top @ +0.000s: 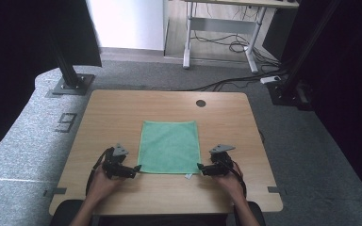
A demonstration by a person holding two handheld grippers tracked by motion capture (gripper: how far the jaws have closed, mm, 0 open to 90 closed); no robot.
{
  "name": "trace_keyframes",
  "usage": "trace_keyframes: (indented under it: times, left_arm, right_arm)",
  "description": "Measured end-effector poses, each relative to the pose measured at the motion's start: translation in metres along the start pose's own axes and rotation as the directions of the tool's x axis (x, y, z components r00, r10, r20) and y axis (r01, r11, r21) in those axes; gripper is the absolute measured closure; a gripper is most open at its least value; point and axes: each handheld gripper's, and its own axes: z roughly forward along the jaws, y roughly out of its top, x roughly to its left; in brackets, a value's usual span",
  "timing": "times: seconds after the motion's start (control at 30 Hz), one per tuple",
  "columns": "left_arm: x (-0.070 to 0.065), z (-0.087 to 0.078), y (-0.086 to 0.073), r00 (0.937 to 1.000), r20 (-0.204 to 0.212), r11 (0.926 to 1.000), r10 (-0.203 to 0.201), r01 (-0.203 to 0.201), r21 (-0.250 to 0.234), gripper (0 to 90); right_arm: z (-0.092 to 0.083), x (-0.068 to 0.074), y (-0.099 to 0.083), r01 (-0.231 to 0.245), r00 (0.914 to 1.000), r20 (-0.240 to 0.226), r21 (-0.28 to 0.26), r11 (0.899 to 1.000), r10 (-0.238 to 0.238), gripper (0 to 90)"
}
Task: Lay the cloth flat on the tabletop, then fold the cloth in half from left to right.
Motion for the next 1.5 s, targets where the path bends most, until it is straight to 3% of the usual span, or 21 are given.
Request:
trace_keyframes:
  times: [0.17, 0.3, 0.43, 0.63, 0.9, 1.5]
  left_arm:
    - [0.014, -0.005, -0.010, 0.9990, -0.045, 0.9994, -0.008, 0.009, 0.033, 3.5]
    - [0.023, -0.002, -0.016, 0.9987, -0.043, 0.9976, -0.027, 0.030, 0.062, 2.5]
    - [0.025, 0.003, -0.019, 0.9986, -0.049, 0.9959, -0.020, 0.024, 0.087, 0.8]
    - [0.027, 0.005, -0.021, 0.9992, -0.029, 0.9971, -0.028, 0.030, 0.070, 0.0]
    - [0.029, 0.006, -0.023, 0.9996, -0.019, 0.9987, -0.019, 0.020, 0.047, 0.0]
    - [0.029, 0.006, -0.022, 0.9996, -0.019, 0.9986, -0.021, 0.022, 0.047, 0.0]
  right_arm:
    - [-0.009, -0.004, -0.007, 0.006, 0.9996, 0.029, 0.002, 1.000, -0.007, 17.7]
    - [-0.012, -0.011, -0.016, 0.006, 0.9989, 0.045, 0.019, 1.000, -0.006, 13.9]
    - [-0.009, -0.017, -0.021, -0.005, 0.9991, 0.042, 0.027, 1.000, 0.004, 9.9]
    - [-0.002, -0.023, -0.026, -0.004, 0.9994, 0.036, 0.034, 0.999, 0.003, 0.0]
    - [0.000, -0.024, -0.029, -0.005, 0.9989, 0.047, 0.000, 1.000, 0.005, 0.0]
    - [0.000, -0.024, -0.029, -0.005, 0.9988, 0.049, 0.000, 1.000, 0.005, 0.0]
